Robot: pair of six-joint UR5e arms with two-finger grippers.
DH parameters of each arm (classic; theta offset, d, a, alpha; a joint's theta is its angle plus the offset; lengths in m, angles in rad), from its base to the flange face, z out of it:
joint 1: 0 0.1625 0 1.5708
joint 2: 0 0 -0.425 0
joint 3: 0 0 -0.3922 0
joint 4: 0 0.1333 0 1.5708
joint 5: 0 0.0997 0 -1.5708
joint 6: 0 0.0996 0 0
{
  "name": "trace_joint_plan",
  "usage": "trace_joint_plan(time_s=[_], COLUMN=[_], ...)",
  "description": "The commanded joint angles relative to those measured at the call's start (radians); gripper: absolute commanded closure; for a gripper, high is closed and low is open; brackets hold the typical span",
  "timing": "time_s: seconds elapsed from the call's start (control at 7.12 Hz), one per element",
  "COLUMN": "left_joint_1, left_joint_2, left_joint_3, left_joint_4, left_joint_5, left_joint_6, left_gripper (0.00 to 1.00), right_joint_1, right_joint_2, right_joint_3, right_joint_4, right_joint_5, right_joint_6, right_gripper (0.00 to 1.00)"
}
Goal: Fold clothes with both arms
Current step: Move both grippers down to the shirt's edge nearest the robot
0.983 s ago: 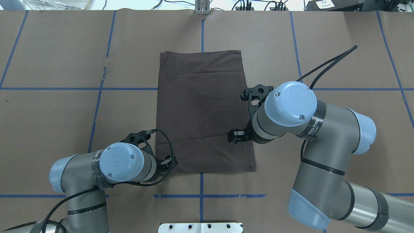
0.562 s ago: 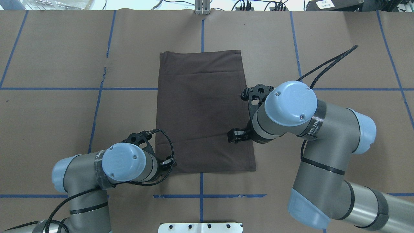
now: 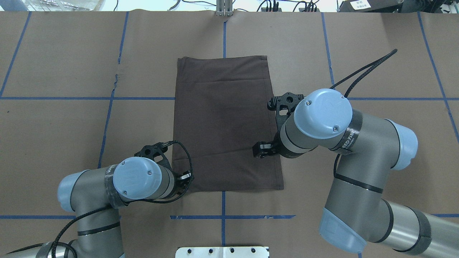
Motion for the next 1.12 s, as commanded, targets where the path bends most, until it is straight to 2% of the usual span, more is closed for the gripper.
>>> trace_joint_plan(time_s=[0.0, 0.28, 0.42, 0.7, 0.84, 0.98], left_joint_1=[0.0, -0.002, -0.006, -0.022, -0.025, -0.025], left_joint_2=[-0.002, -0.003, -0.002, -0.002, -0.002, -0.002], left_joint_3=[-0.003, -0.015, -0.031, -0.035, -0.035, -0.035], left_joint_4=[0.0, 0.0, 0.001, 0.001, 0.001, 0.001], left_joint_5=[-0.001, -0.008, -0.008, -0.007, -0.007, -0.008], left_joint_6=[0.002, 0.092, 0.117, 0.166, 0.168, 0.168], left_gripper=[1.0, 1.0, 1.0, 1.0, 1.0, 1.0], right_joint_1=[0.0, 0.0, -0.004, -0.064, -0.093, -0.113], right_joint_2=[0.0, 0.0, -0.003, -0.002, -0.002, 0.001], right_joint_3=[0.0, 0.0, 0.0, 0.0, -0.012, -0.061], right_joint_4=[-0.002, -0.002, 0.0, 0.02, 0.102, 0.168], right_joint_5=[0.0, 0.0, 0.005, 0.002, -0.006, -0.042], right_joint_6=[0.001, 0.004, 0.092, 0.372, 0.568, 0.673], right_gripper=[0.0, 0.0, 0.0, 0.0, 0.0, 0.0])
